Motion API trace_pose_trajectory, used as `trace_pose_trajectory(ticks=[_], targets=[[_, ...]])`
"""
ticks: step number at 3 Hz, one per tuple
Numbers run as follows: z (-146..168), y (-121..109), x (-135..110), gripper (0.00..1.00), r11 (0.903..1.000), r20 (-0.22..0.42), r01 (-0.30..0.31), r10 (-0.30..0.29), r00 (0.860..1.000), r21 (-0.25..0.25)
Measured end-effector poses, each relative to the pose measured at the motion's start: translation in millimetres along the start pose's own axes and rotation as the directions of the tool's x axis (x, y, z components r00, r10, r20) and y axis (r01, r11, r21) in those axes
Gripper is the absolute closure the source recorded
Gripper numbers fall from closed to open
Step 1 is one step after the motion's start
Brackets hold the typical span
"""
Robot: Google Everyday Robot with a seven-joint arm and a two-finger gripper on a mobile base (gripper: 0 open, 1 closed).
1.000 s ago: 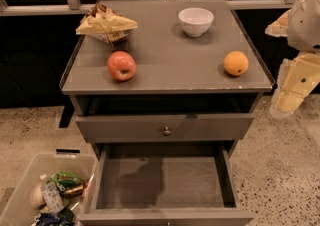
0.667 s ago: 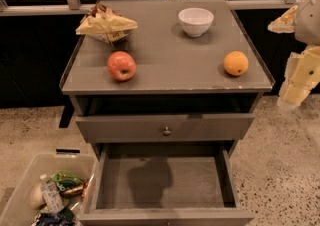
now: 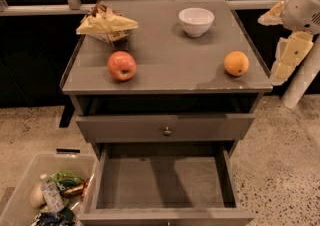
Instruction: Place orange into middle drawer
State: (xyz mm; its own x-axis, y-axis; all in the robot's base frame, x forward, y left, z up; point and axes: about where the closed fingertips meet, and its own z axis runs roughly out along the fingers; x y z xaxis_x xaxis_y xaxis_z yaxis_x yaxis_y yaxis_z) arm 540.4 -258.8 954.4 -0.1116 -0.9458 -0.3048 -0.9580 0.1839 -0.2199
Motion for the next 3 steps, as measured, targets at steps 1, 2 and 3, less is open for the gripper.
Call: trace_pose_trajectory(ticks=[1,2,3], targets=[[11.6,-24.4,18.0,0.00,0.9988,0.031,-0.007,0.006,0.999,0.048],[11.7,-24.5,18.0,0.00,0.9988,0.031,-0.007,0.005,0.999,0.048],[21.1,-30.8,20.8,0.00,0.9999,0.128,-0.011,0.010,0.992,0.013]])
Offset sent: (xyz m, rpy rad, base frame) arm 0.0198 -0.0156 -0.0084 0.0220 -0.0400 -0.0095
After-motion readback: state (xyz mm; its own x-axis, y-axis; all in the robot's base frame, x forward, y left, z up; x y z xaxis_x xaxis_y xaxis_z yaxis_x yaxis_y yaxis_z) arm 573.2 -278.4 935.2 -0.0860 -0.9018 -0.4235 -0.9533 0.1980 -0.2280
